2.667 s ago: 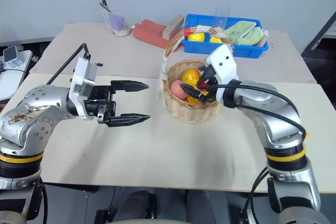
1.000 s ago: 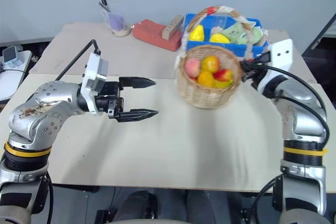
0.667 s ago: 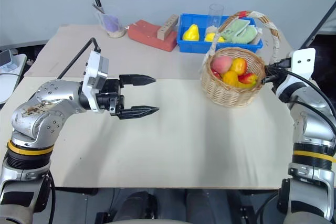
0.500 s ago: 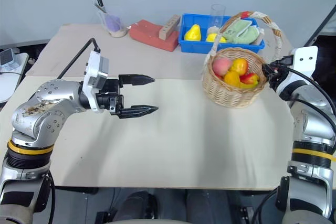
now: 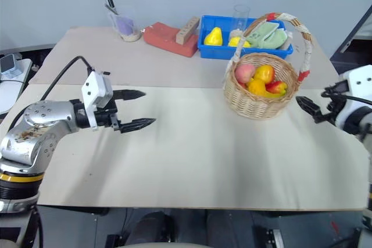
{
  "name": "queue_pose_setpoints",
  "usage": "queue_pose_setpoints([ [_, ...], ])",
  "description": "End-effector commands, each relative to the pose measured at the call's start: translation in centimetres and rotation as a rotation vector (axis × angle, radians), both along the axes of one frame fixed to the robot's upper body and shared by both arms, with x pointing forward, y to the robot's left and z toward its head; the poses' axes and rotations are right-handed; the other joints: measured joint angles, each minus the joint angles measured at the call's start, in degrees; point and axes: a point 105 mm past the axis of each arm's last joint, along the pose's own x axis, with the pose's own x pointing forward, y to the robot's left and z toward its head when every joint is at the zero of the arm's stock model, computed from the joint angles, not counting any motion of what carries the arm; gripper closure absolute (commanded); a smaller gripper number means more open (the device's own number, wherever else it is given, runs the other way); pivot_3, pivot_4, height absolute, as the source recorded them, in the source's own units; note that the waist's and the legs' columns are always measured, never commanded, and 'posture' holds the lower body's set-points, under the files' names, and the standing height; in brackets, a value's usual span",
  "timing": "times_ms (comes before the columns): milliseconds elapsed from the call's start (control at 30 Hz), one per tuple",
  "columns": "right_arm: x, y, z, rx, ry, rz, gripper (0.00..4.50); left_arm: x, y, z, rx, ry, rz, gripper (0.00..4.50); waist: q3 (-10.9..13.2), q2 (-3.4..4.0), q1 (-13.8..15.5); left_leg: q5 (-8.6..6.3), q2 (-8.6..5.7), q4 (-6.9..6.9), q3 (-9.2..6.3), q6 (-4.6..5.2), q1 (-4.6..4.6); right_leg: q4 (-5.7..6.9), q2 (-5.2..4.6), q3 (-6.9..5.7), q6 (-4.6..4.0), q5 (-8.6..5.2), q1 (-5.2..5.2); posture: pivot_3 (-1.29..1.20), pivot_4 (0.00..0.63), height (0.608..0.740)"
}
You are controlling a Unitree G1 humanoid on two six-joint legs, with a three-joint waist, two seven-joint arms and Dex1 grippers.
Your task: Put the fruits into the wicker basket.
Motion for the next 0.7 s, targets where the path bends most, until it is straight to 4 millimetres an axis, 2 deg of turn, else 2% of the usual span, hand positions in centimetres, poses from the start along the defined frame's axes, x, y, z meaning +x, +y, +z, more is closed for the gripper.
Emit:
queue_pose_setpoints([
  [33,-2.3,3.9,2.5,-0.093,-0.020,0.273,0.04,-0.8,3.4,1.3,0.073,-0.061,0.073,0.00,0.0,0.00,-0.1,0.00,0.11,-0.01,0.02,0.00,0.03,-0.01,0.05,0.00,0.00,0.00,0.01,0.00,0.150,0.692],
  [100,-3.2,5.6,2.3,-0.137,0.023,0.389,0.04,-1.6,5.3,1.0,0.111,-0.032,0.110,0.00,0.0,0.01,-0.3,0.00,0.27,-0.01,0.09,0.00,0.06,-0.02,0.13,-0.01,0.00,-0.02,0.00,0.00,0.150,0.692],
  [167,-3.5,6.2,2.1,-0.150,0.051,0.434,0.04,-2.0,6.3,0.6,0.134,-0.016,0.133,0.00,0.0,0.00,0.1,-0.01,0.42,-0.02,0.16,-0.01,0.12,-0.03,0.19,-0.06,0.30,-0.27,0.02,0.00,0.150,0.692],
  [267,-4.0,6.9,1.4,-0.152,0.110,0.496,0.04,-2.2,7.7,0.7,0.137,0.002,0.180,0.00,0.0,0.00,1.0,0.00,0.41,0.01,0.15,-0.01,0.13,-0.03,0.15,-0.09,0.32,-0.30,0.07,0.00,0.150,0.692],
  [433,-4.1,7.0,1.2,-0.151,0.137,0.510,0.04,-2.4,8.0,1.1,0.128,-0.001,0.187,0.00,0.0,0.00,1.8,0.00,0.38,0.04,0.20,-0.01,0.10,-0.05,0.10,-0.09,0.29,-0.28,0.06,0.00,0.150,0.692],
  [700,-4.1,7.1,1.3,-0.155,0.134,0.519,0.04,-2.2,7.2,1.2,0.117,0.016,0.147,0.00,0.0,-0.01,1.7,0.00,0.40,0.03,0.24,-0.02,0.11,-0.03,0.15,-0.09,-0.09,-0.06,0.03,0.00,0.150,0.692],
])
